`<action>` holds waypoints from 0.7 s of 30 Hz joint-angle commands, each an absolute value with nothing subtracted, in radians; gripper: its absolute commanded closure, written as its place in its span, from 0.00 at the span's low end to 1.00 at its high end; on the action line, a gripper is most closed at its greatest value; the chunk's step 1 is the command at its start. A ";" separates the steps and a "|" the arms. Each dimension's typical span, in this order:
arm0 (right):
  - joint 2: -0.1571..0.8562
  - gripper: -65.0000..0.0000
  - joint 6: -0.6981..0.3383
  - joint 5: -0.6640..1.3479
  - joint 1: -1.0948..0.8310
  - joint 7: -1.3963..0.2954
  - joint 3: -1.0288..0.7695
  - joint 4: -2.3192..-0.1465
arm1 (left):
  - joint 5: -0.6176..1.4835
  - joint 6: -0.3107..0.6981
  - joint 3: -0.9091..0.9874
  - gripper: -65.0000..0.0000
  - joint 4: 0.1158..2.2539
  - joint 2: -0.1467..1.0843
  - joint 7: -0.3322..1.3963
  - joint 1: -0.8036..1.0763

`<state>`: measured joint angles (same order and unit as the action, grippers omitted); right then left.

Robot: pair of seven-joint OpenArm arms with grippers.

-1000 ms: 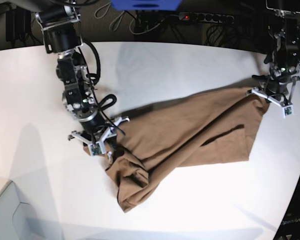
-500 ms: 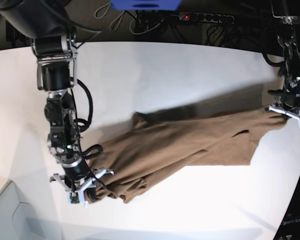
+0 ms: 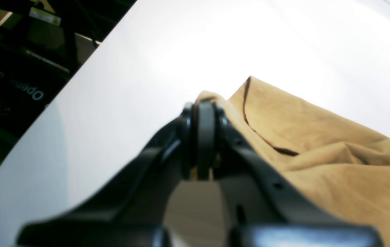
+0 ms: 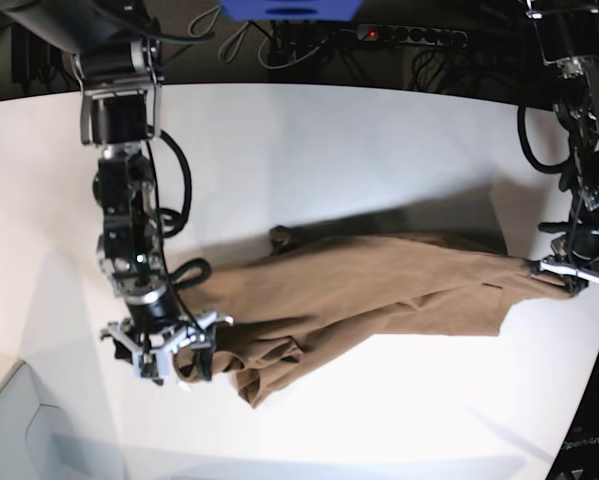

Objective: Layout the t-shirt on the table in an organized manner, then fold the t-shirt properly
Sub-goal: 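Regrasp the shirt with the right gripper and pull it flatter, then release with the right gripper and grasp the shirt's collar edge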

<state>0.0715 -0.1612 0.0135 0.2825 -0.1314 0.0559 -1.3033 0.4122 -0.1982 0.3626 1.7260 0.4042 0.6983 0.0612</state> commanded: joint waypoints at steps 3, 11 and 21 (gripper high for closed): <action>0.064 0.33 -0.165 0.021 0.173 -0.104 0.054 -1.435 | 0.407 -0.202 0.369 1.00 1.741 0.403 0.671 0.047; -0.027 0.33 -0.165 0.021 -0.131 -0.093 0.059 -1.567 | 0.406 -0.202 0.364 1.00 1.741 0.398 0.671 0.045; -0.093 0.34 -0.165 0.019 -0.156 -0.093 0.203 -1.369 | 0.404 -0.202 0.367 1.00 1.739 0.398 0.671 0.045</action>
